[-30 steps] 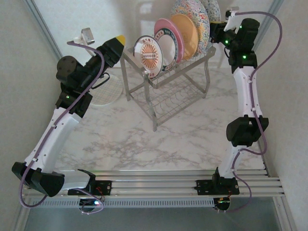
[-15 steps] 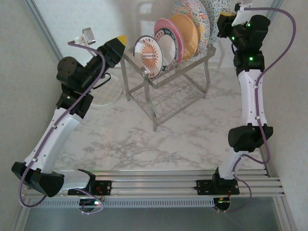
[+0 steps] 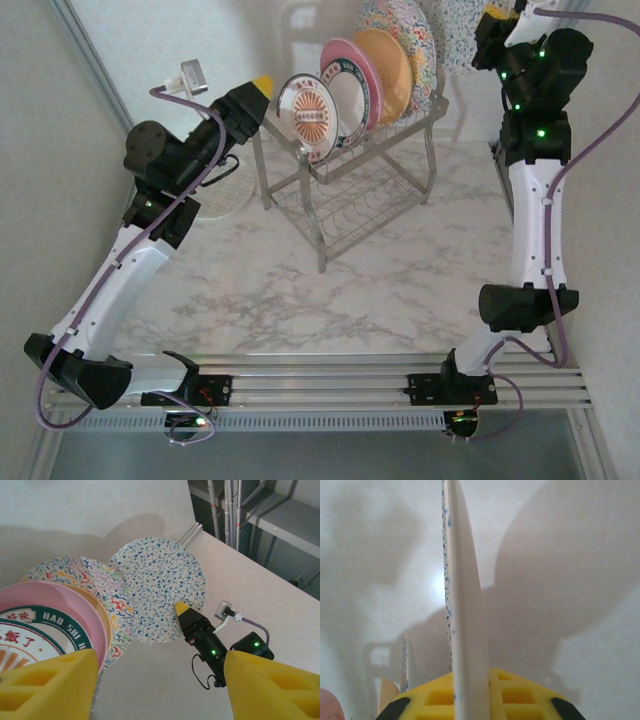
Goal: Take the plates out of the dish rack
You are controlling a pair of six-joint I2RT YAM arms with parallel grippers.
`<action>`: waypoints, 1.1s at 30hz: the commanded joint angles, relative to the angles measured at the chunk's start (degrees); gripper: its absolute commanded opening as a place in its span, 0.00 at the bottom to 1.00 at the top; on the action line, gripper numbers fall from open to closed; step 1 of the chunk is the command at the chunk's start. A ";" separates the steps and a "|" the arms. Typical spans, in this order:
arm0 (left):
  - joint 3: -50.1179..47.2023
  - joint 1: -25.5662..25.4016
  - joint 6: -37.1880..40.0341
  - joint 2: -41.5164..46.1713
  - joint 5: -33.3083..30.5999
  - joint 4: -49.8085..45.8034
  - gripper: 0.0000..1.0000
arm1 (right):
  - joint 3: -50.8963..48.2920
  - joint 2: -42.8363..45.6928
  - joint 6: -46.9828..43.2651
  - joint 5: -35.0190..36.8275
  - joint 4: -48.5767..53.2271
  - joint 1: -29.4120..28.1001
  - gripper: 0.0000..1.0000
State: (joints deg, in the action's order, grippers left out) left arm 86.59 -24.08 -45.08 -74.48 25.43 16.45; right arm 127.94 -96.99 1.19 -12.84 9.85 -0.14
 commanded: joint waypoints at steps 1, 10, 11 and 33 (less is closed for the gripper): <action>1.72 -2.06 -0.88 -1.30 -0.64 4.42 0.67 | -0.31 5.19 -1.10 3.00 -5.83 0.23 0.00; 5.49 -6.84 -0.65 -5.55 -0.34 5.17 0.67 | -8.60 15.63 0.51 5.19 -8.44 0.23 0.00; 5.93 -7.45 -0.64 -6.15 -0.08 5.26 0.67 | -9.70 16.83 1.45 4.85 -8.95 0.25 0.00; 15.78 -13.10 -8.62 -20.66 4.01 11.60 0.67 | -21.81 26.35 36.20 -10.52 -12.07 -4.09 0.00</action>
State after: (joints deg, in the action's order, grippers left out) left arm 99.77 -36.84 -51.03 -94.41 27.27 22.96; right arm 105.51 -71.02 31.46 -21.37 3.62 -3.42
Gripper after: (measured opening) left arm 0.672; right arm 0.121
